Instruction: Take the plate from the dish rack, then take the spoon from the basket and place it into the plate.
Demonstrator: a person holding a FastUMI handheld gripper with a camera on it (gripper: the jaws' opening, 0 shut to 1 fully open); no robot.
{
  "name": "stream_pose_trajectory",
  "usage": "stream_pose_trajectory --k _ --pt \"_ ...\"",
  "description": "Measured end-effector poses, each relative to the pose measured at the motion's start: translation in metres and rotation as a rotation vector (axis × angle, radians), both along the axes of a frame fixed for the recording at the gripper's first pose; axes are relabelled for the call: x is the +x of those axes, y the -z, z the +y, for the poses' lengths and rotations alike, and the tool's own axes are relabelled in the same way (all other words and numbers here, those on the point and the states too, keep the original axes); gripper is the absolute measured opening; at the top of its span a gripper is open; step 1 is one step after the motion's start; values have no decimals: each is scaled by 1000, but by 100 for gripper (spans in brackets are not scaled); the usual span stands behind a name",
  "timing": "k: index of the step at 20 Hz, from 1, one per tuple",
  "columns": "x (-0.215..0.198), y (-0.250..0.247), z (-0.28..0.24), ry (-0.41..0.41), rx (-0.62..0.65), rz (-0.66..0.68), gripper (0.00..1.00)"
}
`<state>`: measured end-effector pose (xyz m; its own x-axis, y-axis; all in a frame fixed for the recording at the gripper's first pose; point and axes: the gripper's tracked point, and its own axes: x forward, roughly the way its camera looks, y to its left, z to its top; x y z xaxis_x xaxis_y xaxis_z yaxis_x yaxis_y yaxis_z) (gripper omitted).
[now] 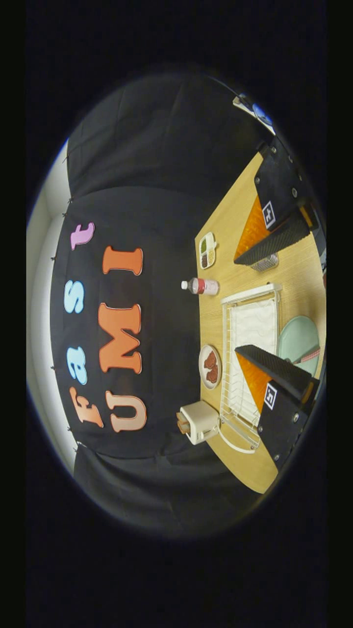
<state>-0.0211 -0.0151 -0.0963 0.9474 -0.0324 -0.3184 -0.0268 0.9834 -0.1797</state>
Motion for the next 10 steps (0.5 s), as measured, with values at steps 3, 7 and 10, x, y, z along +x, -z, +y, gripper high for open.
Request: stream_pose_trajectory --k 3,7,10 --pt "0 0 5 4 23 2 98" --pt "1 -3 7 9 9 -10 98" --pt "4 -4 7 16 14 -16 98"
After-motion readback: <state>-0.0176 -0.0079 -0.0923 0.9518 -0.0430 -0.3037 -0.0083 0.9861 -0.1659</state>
